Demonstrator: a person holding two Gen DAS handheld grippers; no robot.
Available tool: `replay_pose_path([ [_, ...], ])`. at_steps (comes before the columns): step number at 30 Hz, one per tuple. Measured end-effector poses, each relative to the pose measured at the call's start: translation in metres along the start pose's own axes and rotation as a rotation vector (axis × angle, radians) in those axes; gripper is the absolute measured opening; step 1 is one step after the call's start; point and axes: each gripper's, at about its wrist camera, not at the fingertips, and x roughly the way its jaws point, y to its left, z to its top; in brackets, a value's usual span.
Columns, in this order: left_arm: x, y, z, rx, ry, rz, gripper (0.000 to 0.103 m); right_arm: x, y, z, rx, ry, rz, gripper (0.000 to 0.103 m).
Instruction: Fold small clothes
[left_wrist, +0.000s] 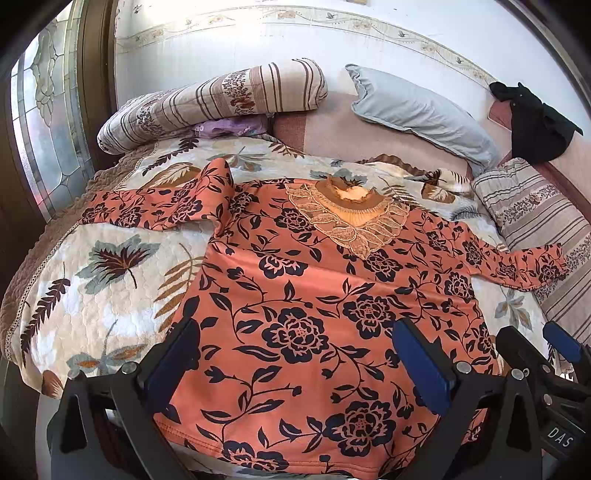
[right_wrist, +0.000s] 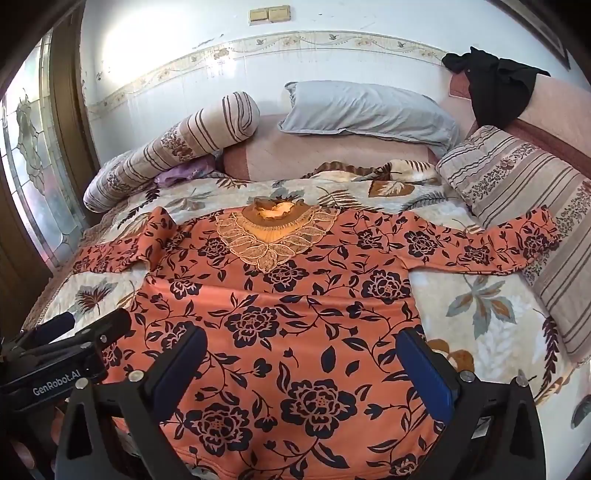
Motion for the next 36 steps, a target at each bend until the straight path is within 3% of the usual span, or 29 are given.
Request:
replay_pose_path([
  [26, 0.001, -0.003, -0.002, 0.002, 0.009, -0.004, 0.103, 0.005, 0.004, 0.002, -0.019, 0.008, -0.008, 0.103],
  [36, 0.005, -0.004, -0.002, 0.002, 0.014, -0.004, 0.103, 0.006, 0.005, 0.001, 0.005, -0.051, 0.021, 0.103],
])
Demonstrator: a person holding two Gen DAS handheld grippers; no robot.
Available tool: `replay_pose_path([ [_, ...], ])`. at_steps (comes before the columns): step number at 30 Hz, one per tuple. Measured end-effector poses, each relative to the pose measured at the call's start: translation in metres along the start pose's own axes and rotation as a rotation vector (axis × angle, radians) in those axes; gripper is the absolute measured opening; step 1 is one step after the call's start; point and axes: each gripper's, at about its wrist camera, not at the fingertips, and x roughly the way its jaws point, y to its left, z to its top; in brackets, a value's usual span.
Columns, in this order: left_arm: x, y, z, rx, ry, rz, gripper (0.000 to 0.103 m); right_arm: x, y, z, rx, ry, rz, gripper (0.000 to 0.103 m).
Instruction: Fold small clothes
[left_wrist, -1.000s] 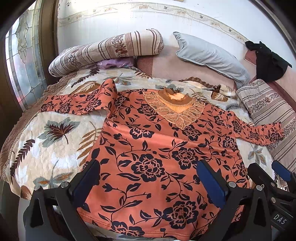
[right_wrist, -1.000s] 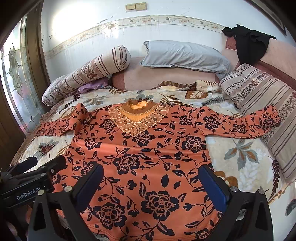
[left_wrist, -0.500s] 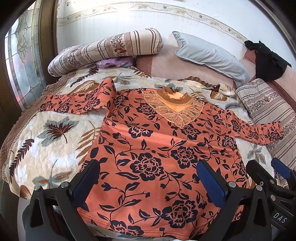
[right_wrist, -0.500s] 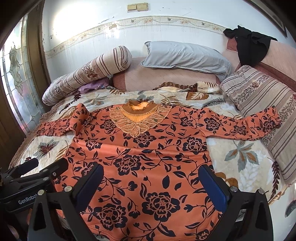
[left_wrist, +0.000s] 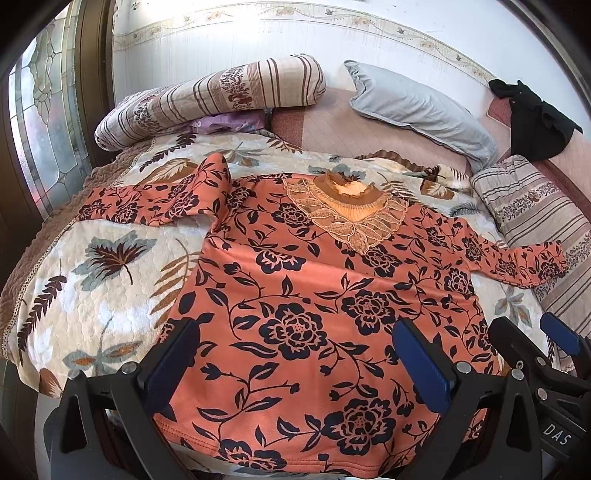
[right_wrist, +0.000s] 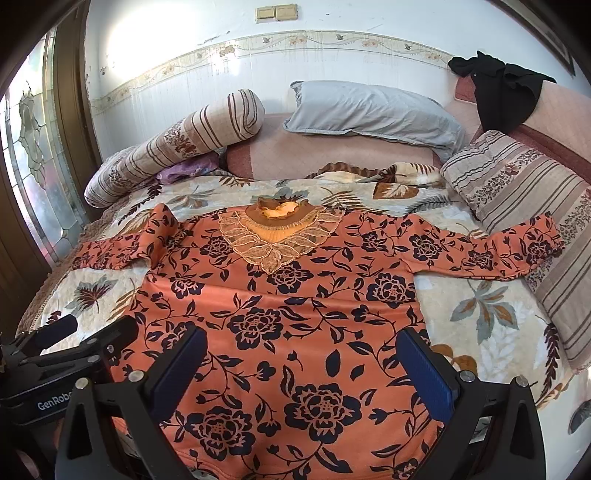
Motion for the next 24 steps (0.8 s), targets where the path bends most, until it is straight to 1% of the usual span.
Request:
replay_pose_path([
  [5, 0.003, 0.001, 0.0, 0.002, 0.004, -0.009, 0.103, 0.005, 0.002, -0.001, -0.004, -0.001, 0.008, 0.103],
  [7, 0.006, 0.006, 0.002, -0.002, 0.011, -0.021, 0.103, 0.006, -0.001, 0.001, 0.013, -0.025, 0.045, 0.103],
  [8, 0.01, 0.013, 0.004, -0.012, 0.019, -0.029, 0.103, 0.007, -0.007, 0.002, 0.031, -0.056, 0.08, 0.103],
  [9, 0.013, 0.019, 0.005, -0.025, 0.023, -0.029, 0.103, 0.007, -0.016, 0.004, 0.059, -0.067, 0.102, 0.103],
  [11, 0.022, 0.038, 0.01, -0.067, 0.04, -0.022, 0.103, 0.01, -0.043, 0.009, 0.14, -0.117, 0.129, 0.103],
  [13, 0.034, 0.067, 0.017, -0.123, 0.054, 0.001, 0.103, 0.019, -0.084, 0.014, 0.237, -0.118, 0.132, 0.103],
  [14, 0.04, 0.081, 0.019, -0.149, 0.056, 0.025, 0.103, 0.025, -0.109, 0.017, 0.281, -0.12, 0.125, 0.103],
  [16, 0.054, 0.109, 0.023, -0.191, 0.068, 0.077, 0.103, 0.036, -0.167, 0.022, 0.419, -0.134, 0.115, 0.103],
  [17, 0.059, 0.118, 0.024, -0.205, 0.073, 0.098, 0.103, 0.041, -0.203, 0.024, 0.502, -0.148, 0.097, 0.103],
  [19, 0.075, 0.148, 0.027, -0.245, 0.093, 0.171, 0.103, 0.046, -0.263, 0.033, 0.6, -0.184, 0.032, 0.102],
  [21, 0.089, 0.173, 0.029, -0.283, 0.109, 0.226, 0.103, 0.05, -0.328, 0.037, 0.718, -0.197, -0.038, 0.097],
  [22, 0.094, 0.181, 0.029, -0.296, 0.113, 0.244, 0.103, 0.055, -0.359, 0.039, 0.788, -0.193, -0.065, 0.089],
  [23, 0.099, 0.19, 0.03, -0.314, 0.118, 0.263, 0.103, 0.06, -0.384, 0.041, 0.838, -0.182, -0.094, 0.083],
  [24, 0.106, 0.201, 0.031, -0.339, 0.119, 0.286, 0.103, 0.062, -0.409, 0.045, 0.874, -0.188, -0.124, 0.081],
])
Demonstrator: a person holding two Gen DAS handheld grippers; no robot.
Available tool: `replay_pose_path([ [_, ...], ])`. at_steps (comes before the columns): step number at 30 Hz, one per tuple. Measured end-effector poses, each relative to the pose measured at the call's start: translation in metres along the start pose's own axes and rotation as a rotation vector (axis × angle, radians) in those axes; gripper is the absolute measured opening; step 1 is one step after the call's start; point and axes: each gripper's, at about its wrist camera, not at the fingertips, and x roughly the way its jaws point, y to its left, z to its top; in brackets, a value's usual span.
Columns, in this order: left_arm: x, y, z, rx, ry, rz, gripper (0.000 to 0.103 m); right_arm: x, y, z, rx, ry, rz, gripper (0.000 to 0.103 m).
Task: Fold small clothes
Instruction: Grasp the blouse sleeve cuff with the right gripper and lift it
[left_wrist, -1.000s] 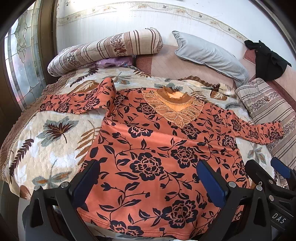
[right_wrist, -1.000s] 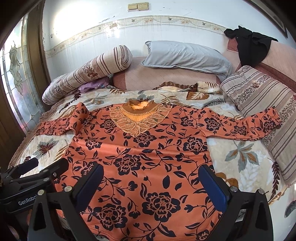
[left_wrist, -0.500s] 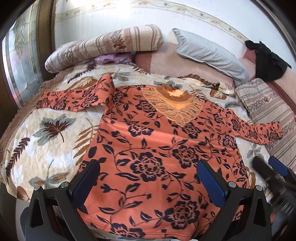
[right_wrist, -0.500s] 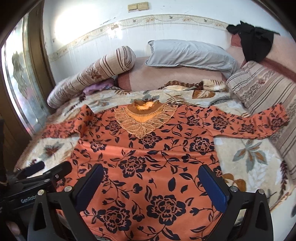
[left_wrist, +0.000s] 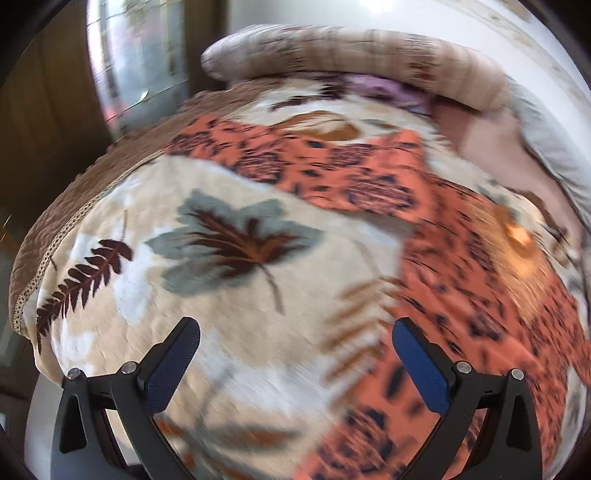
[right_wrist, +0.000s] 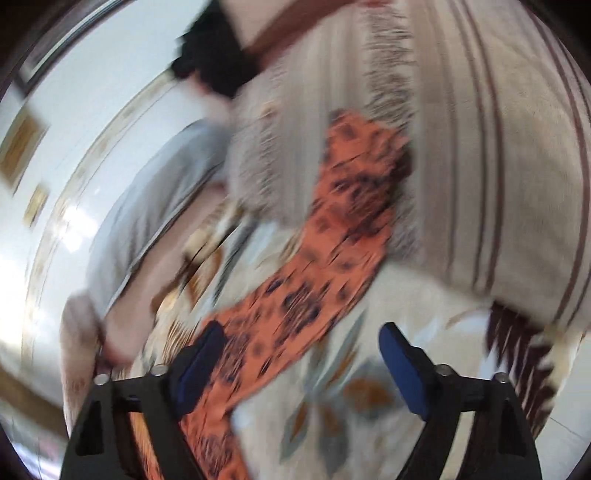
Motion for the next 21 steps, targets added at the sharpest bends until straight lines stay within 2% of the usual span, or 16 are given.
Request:
replay_pose_path([
  [2, 0.011, 0.009, 0.006, -0.03, 0.001, 0.022, 0.103, 0.016, -0.021, 0.039, 0.046, -0.024, -0.059, 0.08],
  [7, 0.035, 0.02, 0.01, -0.068, 0.005, 0.062, 0.103, 0.051, -0.04, 0.11, 0.016, -0.058, -0.179, 0.08],
  [9, 0.048, 0.024, 0.007, -0.069, 0.043, 0.07, 0.103, 0.062, -0.045, 0.132, -0.024, -0.062, -0.235, 0.075],
  [10, 0.054, 0.027, 0.005, -0.069, 0.06, 0.073, 0.103, 0.068, -0.052, 0.147, -0.04, -0.055, -0.267, 0.048],
  [11, 0.058, 0.029, 0.003, -0.063, 0.067, 0.079, 0.103, 0.072, -0.057, 0.158, -0.045, -0.039, -0.282, 0.015],
  [14, 0.059, 0.03, 0.002, -0.044, 0.055, 0.084, 0.103, 0.077, -0.061, 0.198, -0.105, -0.018, -0.321, 0.01],
  [17, 0.06, 0.031, 0.0, -0.042, 0.051, 0.078, 0.103, 0.061, -0.033, 0.241, -0.222, -0.051, -0.247, 0.01],
  [19, 0.063, 0.029, 0.001, -0.025, 0.057, 0.086, 0.103, 0.042, 0.006, 0.267, -0.303, -0.067, -0.125, 0.01],
  [21, 0.063, 0.029, 0.001, -0.028, 0.06, 0.075, 0.103, 0.03, 0.056, 0.271, -0.376, -0.07, -0.003, 0.01],
])
